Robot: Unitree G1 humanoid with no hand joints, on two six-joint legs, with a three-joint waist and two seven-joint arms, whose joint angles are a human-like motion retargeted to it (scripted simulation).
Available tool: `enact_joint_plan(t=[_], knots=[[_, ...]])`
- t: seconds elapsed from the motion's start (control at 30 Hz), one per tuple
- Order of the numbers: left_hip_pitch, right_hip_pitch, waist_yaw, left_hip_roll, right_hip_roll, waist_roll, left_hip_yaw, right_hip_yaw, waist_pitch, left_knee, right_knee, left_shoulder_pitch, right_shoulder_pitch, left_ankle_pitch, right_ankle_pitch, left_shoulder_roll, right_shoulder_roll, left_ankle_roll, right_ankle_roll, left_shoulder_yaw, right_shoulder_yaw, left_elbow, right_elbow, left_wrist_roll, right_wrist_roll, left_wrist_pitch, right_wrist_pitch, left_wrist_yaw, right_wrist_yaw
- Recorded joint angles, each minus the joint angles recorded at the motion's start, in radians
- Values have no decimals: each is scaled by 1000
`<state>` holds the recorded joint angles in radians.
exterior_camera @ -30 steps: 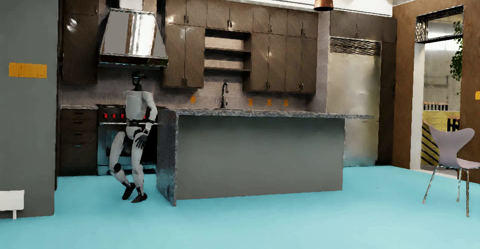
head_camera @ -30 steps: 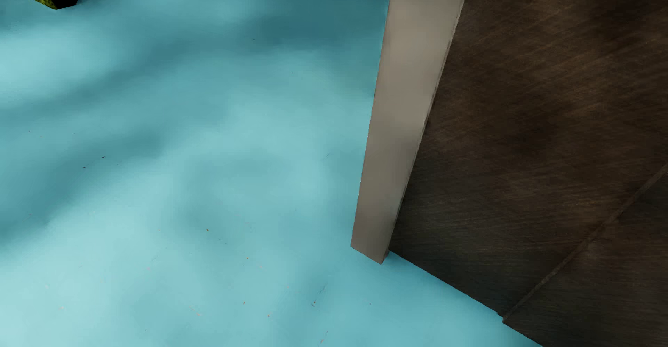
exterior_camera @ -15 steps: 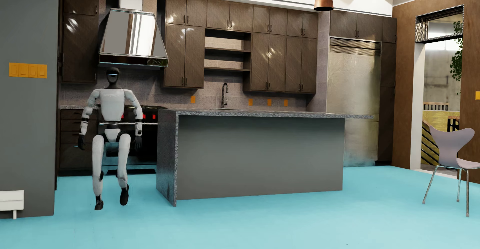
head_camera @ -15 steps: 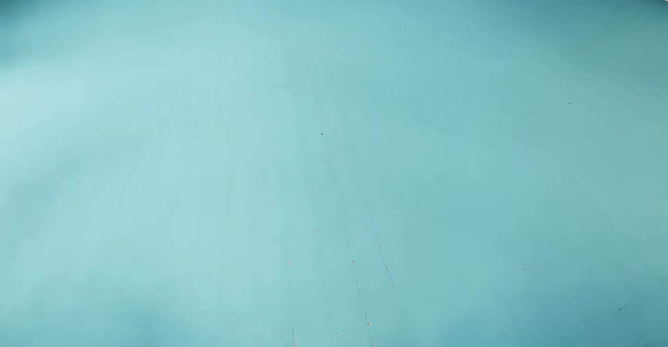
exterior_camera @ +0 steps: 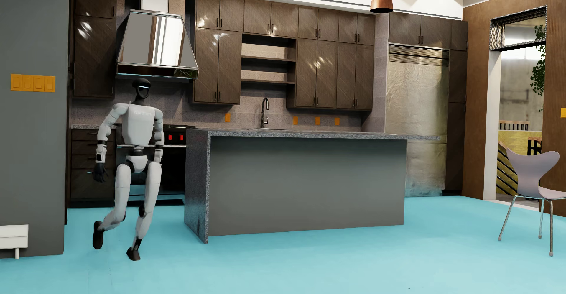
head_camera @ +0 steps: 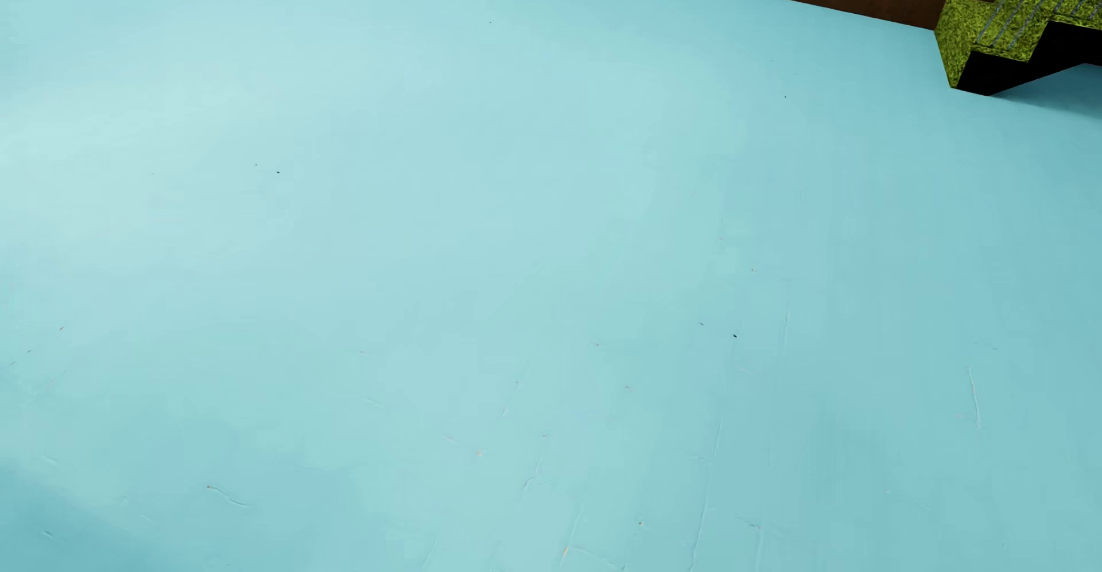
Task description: Head to the dark chair
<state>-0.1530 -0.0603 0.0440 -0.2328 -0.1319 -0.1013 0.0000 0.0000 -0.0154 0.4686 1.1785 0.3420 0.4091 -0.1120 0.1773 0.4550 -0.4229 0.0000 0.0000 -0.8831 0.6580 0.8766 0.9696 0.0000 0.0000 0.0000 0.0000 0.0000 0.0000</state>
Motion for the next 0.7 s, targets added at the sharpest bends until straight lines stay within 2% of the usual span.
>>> enact_joint_plan(t=[0.07, 0.13, 0.17, 0.2, 0.27, 0.33, 0.37, 0.43, 0.47, 0.53, 0.6, 0.67, 0.7], knots=[[118, -84, -56, 9, -5, 23, 0, 0, 36, -26, 50, -67, 23, -49, -156, 14, 10, 0, 0, 144, 78, -63, 48, 0, 0, 0, 0, 0, 0], [202, -169, -95, 22, 46, 33, 0, 0, 56, -50, -117, -105, 41, -72, -260, 27, 12, 0, 0, 303, 112, -183, 55, 0, 0, 0, 0, 0, 0], [228, -198, -124, 30, 73, 34, 0, 0, 64, -63, -243, -124, 42, -68, -244, 30, 12, 0, 0, 351, 105, -233, 53, 0, 0, 0, 0, 0, 0], [261, -205, -147, 40, 92, 36, 0, 0, 76, -73, -373, -149, 42, -66, -183, 30, 7, 0, 0, 362, 87, -256, 48, 0, 0, 0, 0, 0, 0], [314, -227, -163, 54, 115, 36, 0, 0, 89, -86, -580, -194, 30, -68, -59, 18, -10, 0, 0, 328, 45, -239, 32, 0, 0, 0, 0, 0, 0], [380, -247, -142, 71, 149, 36, 0, 0, 108, -90, -668, -184, 3, -77, 11, 6, -31, 0, 0, 275, -5, -196, 18, 0, 0, 0, 0, 0, 0], [407, -262, -139, 70, 167, 24, 0, 0, 113, -89, -687, -164, -12, -78, 17, 7, -37, 0, 0, 232, -44, -167, 8, 0, 0, 0, 0, 0, 0], [467, -267, -162, 70, 178, 9, 0, 0, 105, -89, -668, -112, -16, -71, 11, 8, -47, 0, 0, 80, -151, -72, -33, 0, 0, 0, 0, 0, 0], [502, -254, -187, 88, 178, 23, 0, 0, 99, -91, -646, -82, -11, -49, 45, -3, -55, 0, 0, -19, -187, -7, -50, 0, 0, 0, 0, 0, 0], [515, -244, -203, 117, 181, 73, 0, 0, 81, -62, -578, -5, -21, 69, -25, -30, -71, 0, 0, -184, -192, 91, -29, 0, 0, 0, 0, 0, 0], [364, -152, -216, 145, 160, 113, 0, 0, 76, 178, -573, 45, -26, 260, -142, -17, -73, 0, 0, -270, -148, 99, -6, 0, 0, 0, 0, 0, 0], [67, -115, -166, 132, 137, 130, 0, 0, 42, 551, -592, 34, -43, 388, -220, 5, -57, 0, 0, -197, -110, 72, -2, 0, 0, 0, 0, 0, 0], [-44, -75, -119, 116, 125, 119, 0, 0, 36, 689, -614, 27, -54, 320, -240, 15, -45, 0, 0, -134, -89, 50, -4, 0, 0, 0, 0, 0, 0]])
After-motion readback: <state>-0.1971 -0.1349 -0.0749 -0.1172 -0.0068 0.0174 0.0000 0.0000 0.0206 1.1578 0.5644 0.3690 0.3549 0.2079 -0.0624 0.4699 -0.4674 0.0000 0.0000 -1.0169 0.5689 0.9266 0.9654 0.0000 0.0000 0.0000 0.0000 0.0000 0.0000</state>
